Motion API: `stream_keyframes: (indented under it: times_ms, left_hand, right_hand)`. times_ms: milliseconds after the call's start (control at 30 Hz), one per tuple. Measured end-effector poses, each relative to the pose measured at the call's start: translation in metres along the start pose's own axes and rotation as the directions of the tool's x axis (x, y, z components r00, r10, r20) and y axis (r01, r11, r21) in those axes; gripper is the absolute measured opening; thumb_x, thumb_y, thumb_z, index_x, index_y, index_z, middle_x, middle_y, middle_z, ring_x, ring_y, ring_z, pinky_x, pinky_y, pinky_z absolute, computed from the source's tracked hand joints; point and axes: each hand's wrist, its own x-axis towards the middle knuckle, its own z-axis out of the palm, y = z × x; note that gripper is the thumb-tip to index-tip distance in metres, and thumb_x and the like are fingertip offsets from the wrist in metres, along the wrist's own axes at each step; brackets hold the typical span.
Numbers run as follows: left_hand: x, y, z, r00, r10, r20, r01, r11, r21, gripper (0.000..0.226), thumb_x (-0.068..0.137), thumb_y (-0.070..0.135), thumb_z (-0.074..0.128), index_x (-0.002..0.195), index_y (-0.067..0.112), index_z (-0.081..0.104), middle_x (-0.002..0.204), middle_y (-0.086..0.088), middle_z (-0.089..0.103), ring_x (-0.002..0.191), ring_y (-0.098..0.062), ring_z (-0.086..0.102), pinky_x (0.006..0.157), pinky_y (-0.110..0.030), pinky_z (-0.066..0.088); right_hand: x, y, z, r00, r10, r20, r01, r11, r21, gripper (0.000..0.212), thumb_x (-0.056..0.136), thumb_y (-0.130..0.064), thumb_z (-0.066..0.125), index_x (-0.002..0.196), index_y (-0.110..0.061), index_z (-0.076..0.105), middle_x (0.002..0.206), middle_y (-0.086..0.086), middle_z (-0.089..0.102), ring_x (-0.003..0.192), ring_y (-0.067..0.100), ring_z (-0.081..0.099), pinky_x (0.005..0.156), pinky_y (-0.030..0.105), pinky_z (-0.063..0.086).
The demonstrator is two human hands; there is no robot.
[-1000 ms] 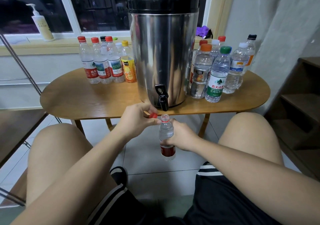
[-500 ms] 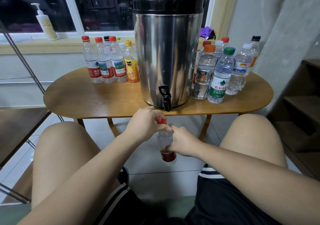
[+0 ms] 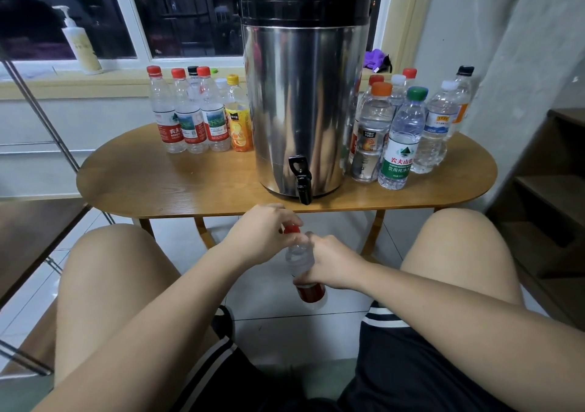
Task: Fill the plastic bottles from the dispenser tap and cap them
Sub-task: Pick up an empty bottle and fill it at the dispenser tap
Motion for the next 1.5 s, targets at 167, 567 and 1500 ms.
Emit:
stream_keyframes:
  times_ms: [167, 567, 1500]
  left_hand:
    - [0.001, 0.005, -0.002, 0.998, -0.06, -0.024, 0.062, 0.993, 0.097, 0.033, 0.092, 0.058, 0.079, 0.099, 0.026, 0.077, 0.087, 0.011, 0.073, 0.08, -0.01, 0.067, 0.073, -0.038, 0.063]
    - [0.006, 0.011, -0.001, 0.992, -0.107, -0.063, 0.113, 0.989, 0.097, 0.041, 0.089, 0.065, 0.077, 0.099, 0.026, 0.071, 0.094, 0.007, 0.069, 0.088, -0.017, 0.064, 0.072, -0.034, 0.056]
    - [0.008, 0.024, -0.006, 0.931, -0.364, 0.018, 0.353, 0.915, 0.195, 0.073, 0.094, 0.078, 0.061, 0.071, 0.009, 0.067, 0.064, -0.004, 0.057, 0.057, -0.02, 0.051, 0.051, -0.03, 0.042]
  right_hand:
    - [0.003, 0.001, 0.003, 0.999, -0.037, -0.002, 0.037, 0.999, -0.028, 0.084, 0.057, -0.075, 0.084, 0.129, -0.044, 0.054, 0.103, -0.012, 0.068, 0.09, 0.012, 0.07, 0.077, 0.042, 0.065]
    - [0.001, -0.004, -0.006, 0.998, -0.019, -0.061, 0.015, 0.997, -0.074, 0.084, 0.058, -0.075, 0.081, 0.126, -0.035, 0.052, 0.105, -0.007, 0.07, 0.091, 0.02, 0.071, 0.077, 0.044, 0.065]
    - [-0.007, -0.01, -0.009, 0.992, -0.027, -0.123, -0.004, 0.97, -0.242, 0.093, 0.076, -0.065, 0.082, 0.153, -0.026, 0.048, 0.109, 0.002, 0.077, 0.102, 0.028, 0.073, 0.087, 0.041, 0.062]
